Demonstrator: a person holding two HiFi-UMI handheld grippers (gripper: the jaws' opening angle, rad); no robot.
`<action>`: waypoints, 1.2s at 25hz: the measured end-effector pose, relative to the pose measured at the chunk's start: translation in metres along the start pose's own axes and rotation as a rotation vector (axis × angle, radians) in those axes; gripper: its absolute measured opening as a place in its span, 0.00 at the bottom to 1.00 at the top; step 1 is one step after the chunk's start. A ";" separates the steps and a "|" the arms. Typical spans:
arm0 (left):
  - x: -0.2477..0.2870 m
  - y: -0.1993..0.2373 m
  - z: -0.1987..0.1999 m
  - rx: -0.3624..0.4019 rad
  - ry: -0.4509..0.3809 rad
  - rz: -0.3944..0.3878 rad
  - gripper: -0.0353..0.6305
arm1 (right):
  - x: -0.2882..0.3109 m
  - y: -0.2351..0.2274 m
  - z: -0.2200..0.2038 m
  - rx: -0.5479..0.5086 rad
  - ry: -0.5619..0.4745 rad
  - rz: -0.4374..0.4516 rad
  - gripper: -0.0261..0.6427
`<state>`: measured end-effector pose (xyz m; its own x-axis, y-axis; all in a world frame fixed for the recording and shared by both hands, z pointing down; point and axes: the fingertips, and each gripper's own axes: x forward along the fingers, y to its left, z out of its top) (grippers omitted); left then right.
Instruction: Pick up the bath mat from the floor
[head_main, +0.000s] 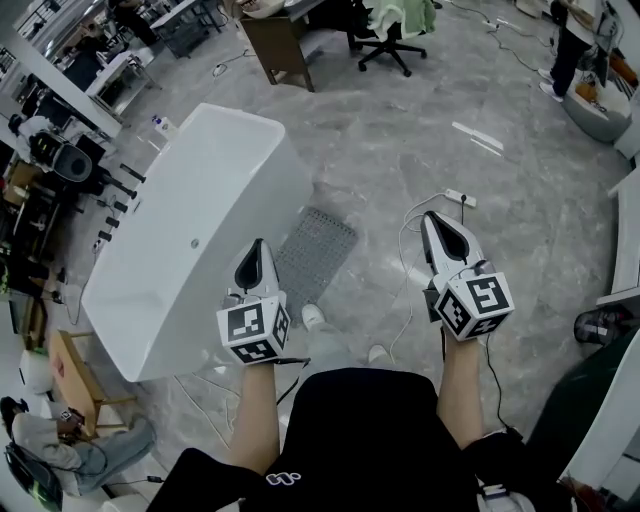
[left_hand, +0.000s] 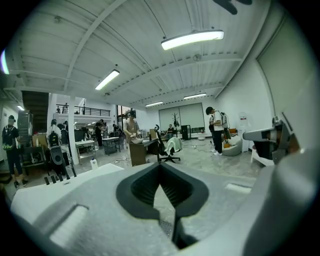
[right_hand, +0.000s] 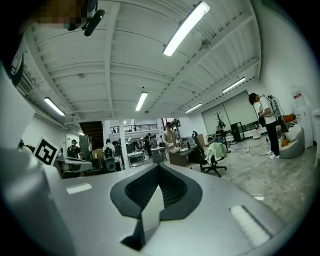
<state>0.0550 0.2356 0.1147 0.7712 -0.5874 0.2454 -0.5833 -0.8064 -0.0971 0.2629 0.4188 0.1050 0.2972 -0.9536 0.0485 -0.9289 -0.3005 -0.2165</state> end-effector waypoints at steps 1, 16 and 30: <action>0.006 0.006 -0.003 -0.010 0.004 0.003 0.06 | 0.007 0.003 -0.001 -0.009 0.006 0.004 0.04; 0.051 0.108 -0.037 -0.116 0.065 0.084 0.06 | 0.144 0.060 -0.027 -0.034 0.107 0.111 0.04; 0.054 0.273 -0.072 -0.231 0.081 0.349 0.06 | 0.287 0.161 -0.069 -0.088 0.200 0.300 0.04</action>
<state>-0.0808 -0.0111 0.1710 0.5003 -0.8076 0.3121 -0.8547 -0.5184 0.0286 0.1834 0.0949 0.1517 -0.0322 -0.9819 0.1868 -0.9862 0.0009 -0.1655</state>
